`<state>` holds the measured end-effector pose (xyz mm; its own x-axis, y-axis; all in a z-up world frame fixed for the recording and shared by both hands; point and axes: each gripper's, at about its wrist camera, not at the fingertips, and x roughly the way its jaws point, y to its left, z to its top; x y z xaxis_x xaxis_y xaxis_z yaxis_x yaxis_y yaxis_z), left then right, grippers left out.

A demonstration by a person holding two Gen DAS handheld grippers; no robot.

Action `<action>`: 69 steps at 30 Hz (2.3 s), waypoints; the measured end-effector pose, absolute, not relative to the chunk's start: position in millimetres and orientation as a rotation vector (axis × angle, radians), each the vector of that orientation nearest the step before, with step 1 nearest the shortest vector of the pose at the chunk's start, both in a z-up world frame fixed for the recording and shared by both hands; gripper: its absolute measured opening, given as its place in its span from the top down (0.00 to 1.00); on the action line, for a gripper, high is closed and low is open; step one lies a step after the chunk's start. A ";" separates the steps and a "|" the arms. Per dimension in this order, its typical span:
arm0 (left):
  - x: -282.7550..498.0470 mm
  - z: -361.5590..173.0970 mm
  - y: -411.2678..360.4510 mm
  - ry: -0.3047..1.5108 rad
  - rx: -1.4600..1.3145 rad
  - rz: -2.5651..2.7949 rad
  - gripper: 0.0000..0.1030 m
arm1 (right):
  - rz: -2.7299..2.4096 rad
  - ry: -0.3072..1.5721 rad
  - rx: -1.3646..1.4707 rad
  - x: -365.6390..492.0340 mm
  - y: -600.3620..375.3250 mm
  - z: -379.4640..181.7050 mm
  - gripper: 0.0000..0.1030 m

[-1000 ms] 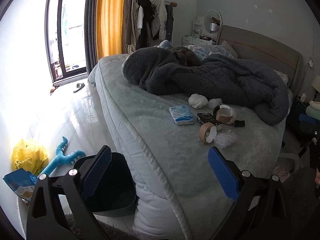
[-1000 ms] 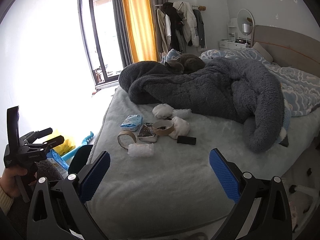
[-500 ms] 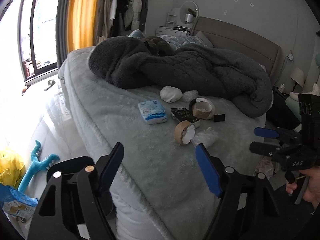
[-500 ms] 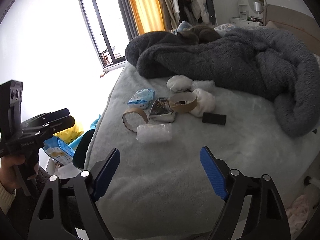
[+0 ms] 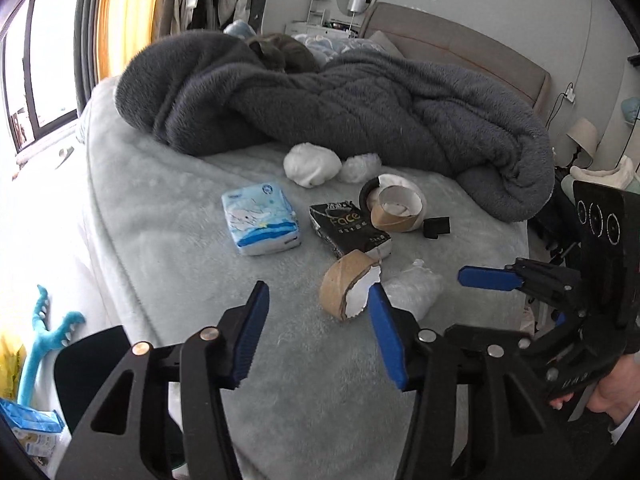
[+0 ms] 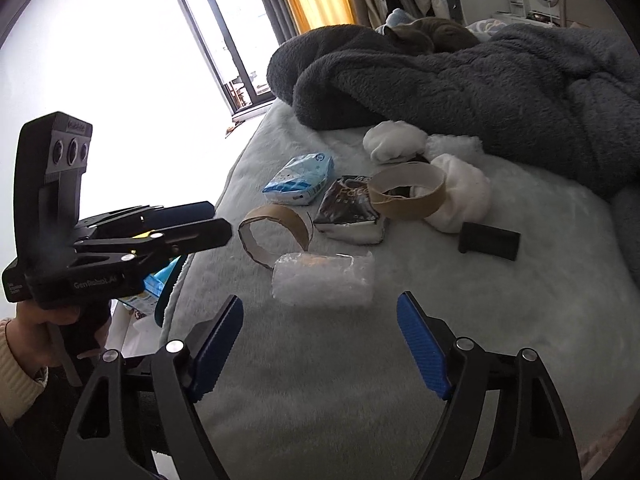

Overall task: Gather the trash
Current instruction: 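Grasp the bubble wrap with the right tool while the left tool grasps a brown tape roll, then carry the bubble wrap and tape roll down to the teal bin with both tools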

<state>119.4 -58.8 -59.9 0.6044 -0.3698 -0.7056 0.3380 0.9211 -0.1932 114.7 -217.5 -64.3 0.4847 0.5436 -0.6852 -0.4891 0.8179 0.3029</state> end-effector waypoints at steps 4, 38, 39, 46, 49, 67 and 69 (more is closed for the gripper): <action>125.7 -68.6 -63.2 0.852 -0.048 -0.437 0.54 | 0.649 0.863 0.057 122.3 -205.7 -69.9 0.22; 131.6 -65.3 -3.4 0.798 -0.114 -0.386 0.83 | 0.627 0.774 0.107 147.8 -160.6 -41.0 0.43; 130.6 -64.0 4.7 0.789 -0.120 -0.369 0.83 | 0.634 0.771 0.105 148.5 -155.4 -39.8 0.43; 127.2 -67.2 50.9 0.783 -0.126 -0.247 0.83 | 0.698 0.766 0.063 149.4 -99.8 -33.8 0.43; 126.6 -74.9 71.7 0.804 -0.136 -0.195 0.83 | 0.721 0.767 0.058 150.7 -79.1 -32.1 0.43; 103.5 -143.1 183.5 1.005 -0.231 0.002 0.83 | 0.829 0.850 -0.027 143.0 34.4 -58.1 0.43; 102.6 -151.7 190.5 1.032 -0.250 0.002 0.83 | 0.838 0.867 -0.041 142.8 43.4 -63.6 0.43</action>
